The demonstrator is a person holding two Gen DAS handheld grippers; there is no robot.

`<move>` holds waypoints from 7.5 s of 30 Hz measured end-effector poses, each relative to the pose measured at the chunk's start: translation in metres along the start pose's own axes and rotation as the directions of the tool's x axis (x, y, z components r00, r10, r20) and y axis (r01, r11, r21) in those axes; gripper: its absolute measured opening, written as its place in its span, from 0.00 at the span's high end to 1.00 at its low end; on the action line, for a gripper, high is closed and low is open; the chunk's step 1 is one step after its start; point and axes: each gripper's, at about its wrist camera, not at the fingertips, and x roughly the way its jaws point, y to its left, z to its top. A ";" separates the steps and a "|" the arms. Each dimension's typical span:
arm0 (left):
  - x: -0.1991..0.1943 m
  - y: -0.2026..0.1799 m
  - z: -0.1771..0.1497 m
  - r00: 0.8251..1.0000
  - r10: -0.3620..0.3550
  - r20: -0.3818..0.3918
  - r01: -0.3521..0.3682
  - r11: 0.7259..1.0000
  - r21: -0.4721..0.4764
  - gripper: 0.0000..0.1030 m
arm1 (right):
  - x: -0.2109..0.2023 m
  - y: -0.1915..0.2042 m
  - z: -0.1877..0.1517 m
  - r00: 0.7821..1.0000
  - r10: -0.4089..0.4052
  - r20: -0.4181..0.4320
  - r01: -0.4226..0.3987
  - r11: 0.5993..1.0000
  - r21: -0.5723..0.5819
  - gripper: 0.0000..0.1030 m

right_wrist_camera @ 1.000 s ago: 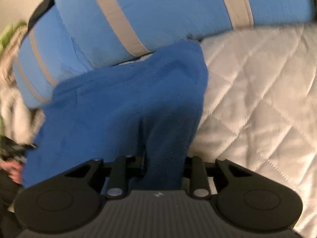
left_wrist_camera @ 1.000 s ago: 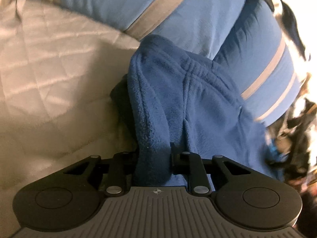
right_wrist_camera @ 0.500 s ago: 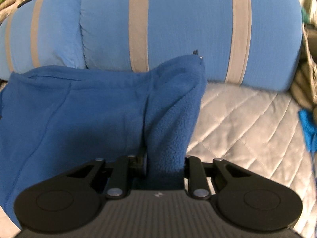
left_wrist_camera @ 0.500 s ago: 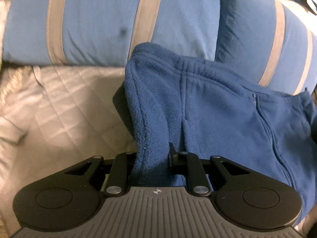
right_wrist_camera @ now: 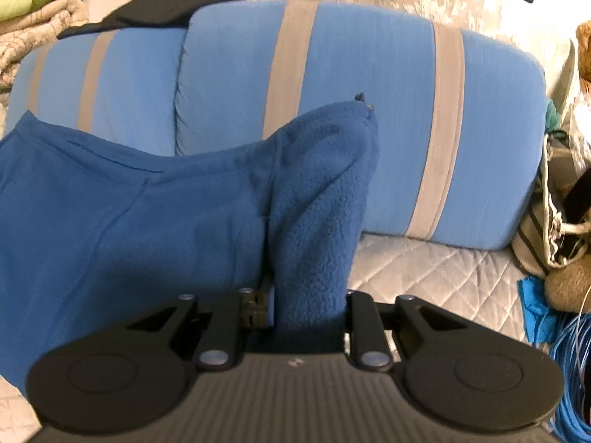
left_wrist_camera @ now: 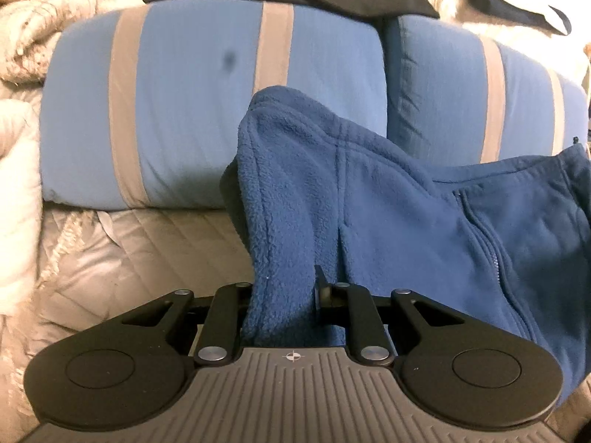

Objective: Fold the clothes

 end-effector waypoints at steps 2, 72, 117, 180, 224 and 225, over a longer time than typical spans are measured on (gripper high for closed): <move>-0.005 0.003 0.004 1.000 0.011 0.007 -0.011 1.000 -0.001 0.81 | -0.006 0.003 0.005 1.000 0.006 0.013 -0.006 1.000 -0.001 0.80; -0.115 0.120 0.005 0.973 0.205 0.108 -0.199 0.978 -0.063 0.24 | -0.039 0.089 0.062 0.992 0.105 0.067 -0.106 0.994 0.019 0.00; -0.313 0.132 -0.064 0.981 0.010 0.195 0.007 0.996 -0.085 0.23 | -0.325 -0.164 -0.026 0.961 -0.069 0.267 0.077 0.997 -0.020 0.00; -0.037 0.090 -0.228 0.995 0.063 -0.083 -0.067 0.996 -0.055 0.00 | -0.045 -0.093 -0.249 0.979 -0.174 -0.102 0.186 0.975 0.123 0.00; 0.017 0.081 -0.202 0.983 0.138 0.123 -0.130 0.989 -0.068 0.00 | 0.006 -0.113 -0.223 0.976 -0.179 0.123 0.151 0.967 0.206 0.01; 0.017 0.081 -0.202 0.983 0.138 0.123 -0.131 0.989 -0.067 0.00 | 0.006 -0.112 -0.223 0.976 -0.179 0.127 0.151 0.967 0.206 0.01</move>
